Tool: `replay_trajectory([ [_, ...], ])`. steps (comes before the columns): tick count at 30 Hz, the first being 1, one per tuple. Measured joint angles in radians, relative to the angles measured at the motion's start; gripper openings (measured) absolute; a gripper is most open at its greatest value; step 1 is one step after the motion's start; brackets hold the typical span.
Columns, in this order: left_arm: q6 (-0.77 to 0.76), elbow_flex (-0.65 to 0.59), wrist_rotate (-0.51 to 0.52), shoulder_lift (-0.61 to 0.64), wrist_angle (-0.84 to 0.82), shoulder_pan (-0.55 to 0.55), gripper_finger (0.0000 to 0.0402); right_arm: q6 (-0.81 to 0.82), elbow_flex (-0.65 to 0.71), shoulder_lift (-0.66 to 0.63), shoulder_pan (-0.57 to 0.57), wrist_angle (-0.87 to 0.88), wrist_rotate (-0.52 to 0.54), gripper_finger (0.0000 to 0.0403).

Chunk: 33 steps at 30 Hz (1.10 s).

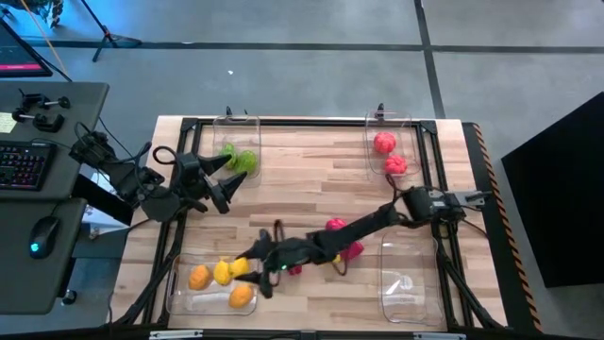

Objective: Sort produce into baskets
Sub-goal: Put the yellow lemon into the bottom left transparent bin

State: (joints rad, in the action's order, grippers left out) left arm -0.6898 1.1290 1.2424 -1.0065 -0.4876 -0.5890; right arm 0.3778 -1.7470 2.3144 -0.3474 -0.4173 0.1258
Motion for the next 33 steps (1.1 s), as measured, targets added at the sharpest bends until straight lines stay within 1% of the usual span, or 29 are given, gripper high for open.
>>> replay_trajectory([
  [3,-0.015,0.000,-0.002,0.000,-0.001,0.007,0.0351,-0.023,-0.167,0.054,-0.002,0.241,-0.003,0.0249],
  [5,-0.015,0.000,-0.006,0.000,-0.001,0.007,0.0351,-0.012,-0.248,0.086,-0.002,0.388,-0.004,0.0250],
  [7,-0.015,0.000,-0.007,0.000,-0.001,0.007,0.0351,-0.029,-0.300,0.116,0.000,0.462,-0.003,0.0250],
  [9,-0.015,0.000,-0.007,0.000,-0.002,0.007,0.0351,-0.049,-0.327,0.136,0.007,0.484,-0.003,0.0250],
  [13,-0.015,0.000,-0.007,0.000,-0.002,0.007,0.0351,-0.046,-0.334,0.144,0.021,0.452,-0.025,0.0251],
  [16,-0.015,0.000,-0.007,0.000,-0.002,0.007,0.0351,-0.049,-0.334,0.144,0.030,0.451,-0.029,0.0267],
  [19,-0.015,0.000,-0.007,0.000,-0.002,0.007,0.0351,-0.041,-0.334,0.145,0.041,0.451,-0.057,0.0305],
  [21,-0.015,0.000,-0.007,0.000,-0.003,0.007,0.0351,-0.038,-0.334,0.145,0.047,0.456,-0.089,0.0340],
  [23,-0.015,0.000,-0.007,0.000,-0.006,0.007,0.0351,-0.040,-0.334,0.145,0.050,0.462,-0.090,0.0375],
  [25,-0.015,0.000,-0.007,0.000,-0.008,0.007,0.0351,-0.044,-0.334,0.137,0.059,0.482,-0.098,0.0393],
  [27,-0.014,0.000,-0.008,0.000,-0.008,0.007,0.0351,-0.071,-0.334,0.114,0.071,0.505,-0.146,0.0388],
  [30,-0.014,0.000,-0.008,0.000,-0.014,0.007,0.0351,-0.182,-0.334,0.053,0.097,0.603,-0.243,0.0376],
  [31,-0.014,0.000,-0.008,0.000,-0.016,0.007,0.0351,-0.219,-0.335,0.029,0.106,0.653,-0.256,0.0374],
  [33,-0.014,0.001,-0.008,0.000,-0.016,0.007,0.0351,-0.278,-0.335,-0.021,0.122,0.787,-0.248,0.0372],
])
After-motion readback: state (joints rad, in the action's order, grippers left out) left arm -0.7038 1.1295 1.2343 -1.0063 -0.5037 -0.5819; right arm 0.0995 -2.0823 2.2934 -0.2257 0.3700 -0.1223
